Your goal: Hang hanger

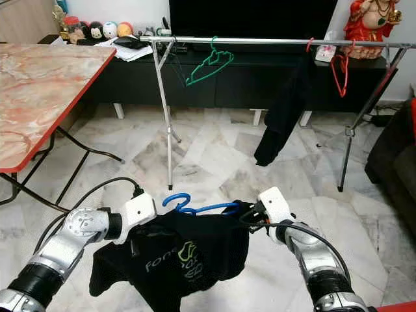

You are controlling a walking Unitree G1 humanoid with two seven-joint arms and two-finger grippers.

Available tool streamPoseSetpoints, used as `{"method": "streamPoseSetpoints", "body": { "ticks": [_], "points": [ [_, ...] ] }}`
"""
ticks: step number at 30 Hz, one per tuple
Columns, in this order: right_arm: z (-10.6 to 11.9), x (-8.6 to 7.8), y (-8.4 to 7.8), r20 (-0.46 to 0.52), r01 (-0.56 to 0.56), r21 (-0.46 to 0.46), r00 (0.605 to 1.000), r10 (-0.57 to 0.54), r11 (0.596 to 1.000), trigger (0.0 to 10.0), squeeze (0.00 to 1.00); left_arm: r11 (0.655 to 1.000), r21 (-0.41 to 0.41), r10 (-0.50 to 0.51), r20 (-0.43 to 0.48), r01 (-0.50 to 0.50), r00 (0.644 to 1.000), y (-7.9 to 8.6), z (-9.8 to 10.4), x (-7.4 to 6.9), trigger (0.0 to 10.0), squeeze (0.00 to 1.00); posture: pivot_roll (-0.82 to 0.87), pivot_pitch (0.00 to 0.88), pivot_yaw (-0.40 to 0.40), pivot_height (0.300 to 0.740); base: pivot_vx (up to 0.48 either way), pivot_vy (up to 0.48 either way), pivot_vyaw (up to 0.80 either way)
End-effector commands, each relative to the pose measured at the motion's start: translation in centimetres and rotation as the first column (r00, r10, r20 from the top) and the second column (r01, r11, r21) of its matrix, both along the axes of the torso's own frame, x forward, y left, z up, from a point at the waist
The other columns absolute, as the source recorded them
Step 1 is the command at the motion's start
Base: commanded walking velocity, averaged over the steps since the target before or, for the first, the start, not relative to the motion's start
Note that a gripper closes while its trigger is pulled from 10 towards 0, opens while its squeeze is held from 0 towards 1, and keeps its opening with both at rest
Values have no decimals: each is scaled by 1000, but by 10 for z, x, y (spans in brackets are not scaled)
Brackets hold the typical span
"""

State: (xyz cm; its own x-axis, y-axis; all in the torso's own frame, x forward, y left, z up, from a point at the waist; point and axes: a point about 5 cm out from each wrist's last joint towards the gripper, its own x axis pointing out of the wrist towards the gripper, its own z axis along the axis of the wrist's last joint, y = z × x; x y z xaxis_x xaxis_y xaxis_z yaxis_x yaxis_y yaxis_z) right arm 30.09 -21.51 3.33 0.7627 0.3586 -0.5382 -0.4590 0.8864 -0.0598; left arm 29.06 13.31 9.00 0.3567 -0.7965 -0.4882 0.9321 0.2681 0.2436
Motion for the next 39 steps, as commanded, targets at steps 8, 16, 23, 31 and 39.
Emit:
{"method": "streamPoseSetpoints", "body": {
  "ticks": [8,16,23,31,39],
  "points": [
    [3,6,-18,-1,145,-48,989,-145,988,0,0,990,58,-128,-42,130,991,6,5,-15,10000,0,-73,0,-70,740,0,0,0],
    [-3,2,-31,-49,228,-105,971,-234,968,0,0,995,2,-104,4,104,995,9,17,-10,10000,0,-75,0,-73,740,0,0,0],
    [-13,-5,-32,-94,233,-139,964,-247,963,0,0,996,-88,-16,51,20,999,8,28,-1,10000,0,-71,0,-75,740,0,0,0],
    [-20,-9,-9,-149,76,-86,985,-88,993,10000,0,988,-114,120,148,-104,982,-3,24,14,10000,0,-76,0,-78,740,0,0,0],
    [-24,-15,-5,-181,-16,-109,983,-4,994,10000,1000,981,-134,162,156,-141,974,-9,20,17,10000,0,-80,0,-75,740,0,0,0]
  ]
}}
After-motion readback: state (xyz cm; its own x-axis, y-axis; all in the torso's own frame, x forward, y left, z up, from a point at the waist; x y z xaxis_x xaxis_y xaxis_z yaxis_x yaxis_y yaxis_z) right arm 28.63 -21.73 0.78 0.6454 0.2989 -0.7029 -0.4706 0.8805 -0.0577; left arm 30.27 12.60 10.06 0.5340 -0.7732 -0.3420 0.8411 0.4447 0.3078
